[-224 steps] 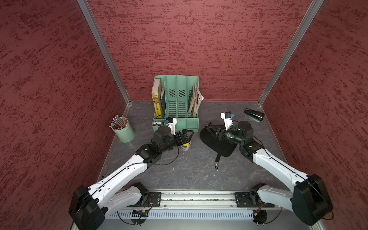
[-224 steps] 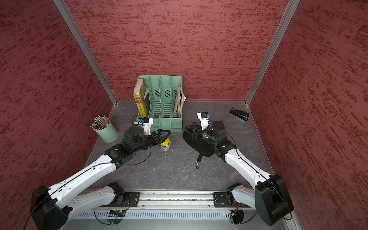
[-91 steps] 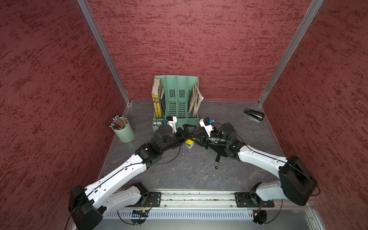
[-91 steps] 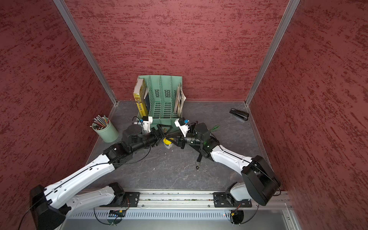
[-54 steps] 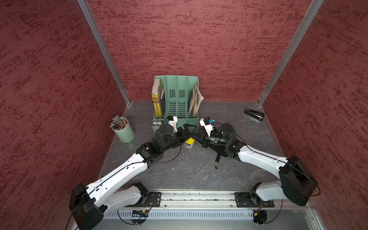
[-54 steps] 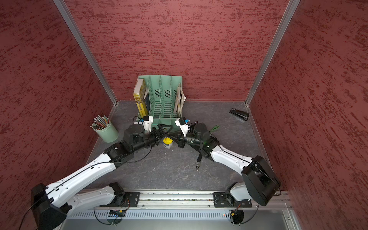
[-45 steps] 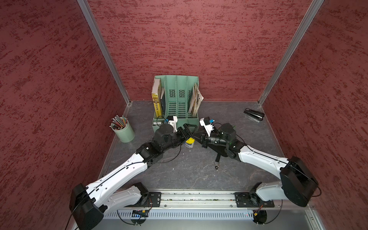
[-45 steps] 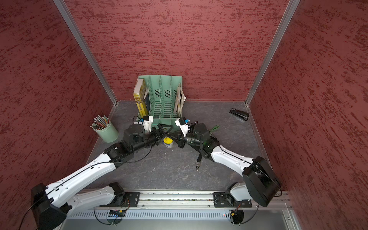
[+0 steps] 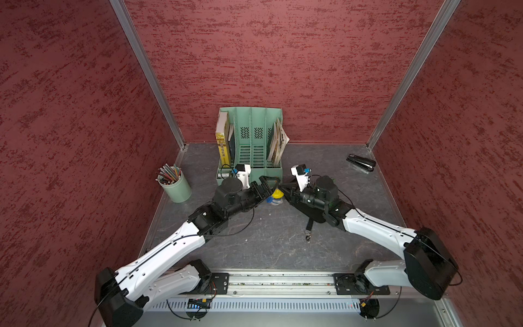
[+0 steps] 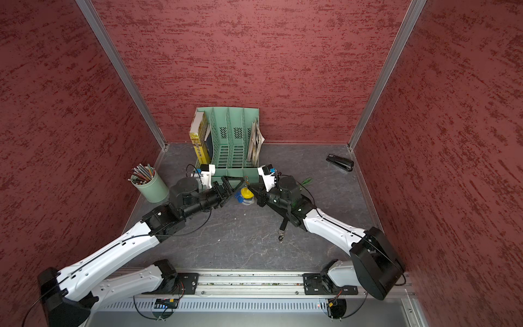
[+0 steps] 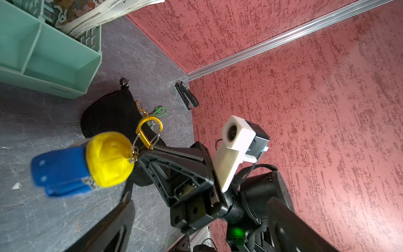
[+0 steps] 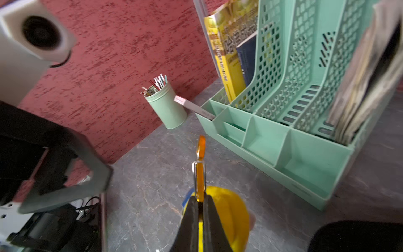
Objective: Remove the decoration from the bag
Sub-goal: Place the decoration item at the center of the board.
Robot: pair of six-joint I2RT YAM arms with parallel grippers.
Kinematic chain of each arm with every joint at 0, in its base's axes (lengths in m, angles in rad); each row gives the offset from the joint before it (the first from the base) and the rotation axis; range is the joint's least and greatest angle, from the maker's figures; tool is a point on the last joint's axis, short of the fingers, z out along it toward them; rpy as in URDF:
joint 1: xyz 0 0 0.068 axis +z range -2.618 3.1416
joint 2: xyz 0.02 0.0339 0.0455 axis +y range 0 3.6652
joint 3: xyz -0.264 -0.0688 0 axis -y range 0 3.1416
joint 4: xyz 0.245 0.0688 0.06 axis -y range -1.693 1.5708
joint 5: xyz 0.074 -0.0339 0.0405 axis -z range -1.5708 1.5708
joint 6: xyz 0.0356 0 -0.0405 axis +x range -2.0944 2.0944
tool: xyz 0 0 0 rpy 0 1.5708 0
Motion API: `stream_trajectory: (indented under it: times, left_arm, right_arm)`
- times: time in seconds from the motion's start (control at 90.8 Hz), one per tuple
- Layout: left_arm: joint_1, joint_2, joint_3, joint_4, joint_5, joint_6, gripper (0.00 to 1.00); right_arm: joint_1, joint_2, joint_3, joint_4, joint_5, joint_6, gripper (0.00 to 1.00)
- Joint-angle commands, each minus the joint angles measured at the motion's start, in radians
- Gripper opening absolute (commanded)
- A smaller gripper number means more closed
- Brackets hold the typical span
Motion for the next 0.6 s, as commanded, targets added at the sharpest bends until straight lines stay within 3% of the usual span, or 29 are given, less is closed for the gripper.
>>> stream_trajectory:
  times: [0.0, 0.298, 0.408, 0.584]
  left_arm:
    - [0.000, -0.021, -0.001, -0.031, -0.029, 0.023, 0.99]
    - [0.006, -0.044, 0.001, -0.102, -0.092, 0.098, 1.00]
    - [0.010, -0.057, -0.006, -0.134, -0.124, 0.130, 0.99]
    - [0.034, -0.079, -0.030, -0.160, -0.152, 0.160, 0.99]
  right_arm:
    - [-0.005, -0.040, -0.011, -0.023, 0.058, 0.001, 0.00]
    - [-0.008, 0.019, 0.020, -0.092, 0.024, 0.061, 0.00]
    - [-0.008, 0.071, 0.029, -0.081, -0.049, 0.143, 0.00]
    - [-0.007, 0.214, 0.005, 0.085, -0.196, 0.313, 0.00]
